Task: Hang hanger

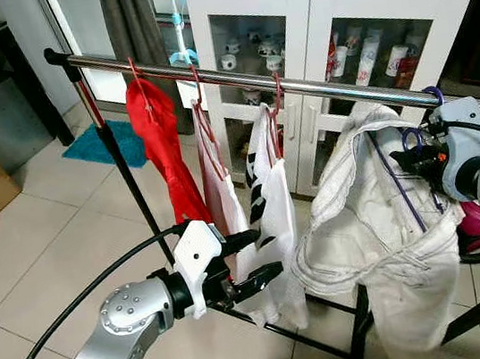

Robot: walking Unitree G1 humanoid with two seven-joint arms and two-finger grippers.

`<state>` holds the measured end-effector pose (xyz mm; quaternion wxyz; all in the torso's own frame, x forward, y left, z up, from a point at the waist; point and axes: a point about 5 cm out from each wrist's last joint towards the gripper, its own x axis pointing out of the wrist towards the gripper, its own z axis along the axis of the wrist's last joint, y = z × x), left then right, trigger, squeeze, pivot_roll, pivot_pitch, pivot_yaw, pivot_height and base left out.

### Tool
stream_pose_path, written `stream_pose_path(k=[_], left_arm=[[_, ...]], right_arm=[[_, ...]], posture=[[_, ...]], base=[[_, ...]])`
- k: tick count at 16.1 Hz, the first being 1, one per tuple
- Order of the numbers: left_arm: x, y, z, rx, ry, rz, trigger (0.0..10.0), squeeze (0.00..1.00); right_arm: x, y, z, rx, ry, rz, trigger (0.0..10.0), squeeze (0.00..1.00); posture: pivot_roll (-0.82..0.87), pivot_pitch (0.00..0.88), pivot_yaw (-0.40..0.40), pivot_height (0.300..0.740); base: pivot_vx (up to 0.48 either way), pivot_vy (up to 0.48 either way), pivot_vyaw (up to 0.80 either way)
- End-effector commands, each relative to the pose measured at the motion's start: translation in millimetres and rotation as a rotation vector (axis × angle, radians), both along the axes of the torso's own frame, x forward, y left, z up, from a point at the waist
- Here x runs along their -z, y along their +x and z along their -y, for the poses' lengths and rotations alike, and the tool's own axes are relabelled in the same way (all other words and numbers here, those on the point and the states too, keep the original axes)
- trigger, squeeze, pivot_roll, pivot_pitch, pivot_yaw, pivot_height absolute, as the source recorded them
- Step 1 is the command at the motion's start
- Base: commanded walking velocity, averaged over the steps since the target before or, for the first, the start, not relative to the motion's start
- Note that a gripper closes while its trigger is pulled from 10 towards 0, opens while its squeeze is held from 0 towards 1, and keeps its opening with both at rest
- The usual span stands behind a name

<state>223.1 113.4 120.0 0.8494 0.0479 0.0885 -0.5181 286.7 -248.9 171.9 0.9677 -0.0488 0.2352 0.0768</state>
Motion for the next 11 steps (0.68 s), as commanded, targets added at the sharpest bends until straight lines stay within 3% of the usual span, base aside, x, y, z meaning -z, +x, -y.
stream_pose_path(k=[1,11], left_arm=[[-1.3,1.9,0.4,0.001,0.008,0.012,10.0,0.00],[-4.5,9.5,-0.9,-0.071,-0.019,0.042,10.0,0.00]], right_arm=[[-3.6,0.4,0.5,0.001,-0.002,0.005,0.0,0.00],[-10.2,-2.2,-10.1,0.007,0.064,0.103,0.0,0.00]], posture=[[-0.10,0.000,-0.014,0.740],[-0.12,0.000,0.000,0.740]], base=[[0.000,0.000,0.00],[0.000,0.000,0.00]])
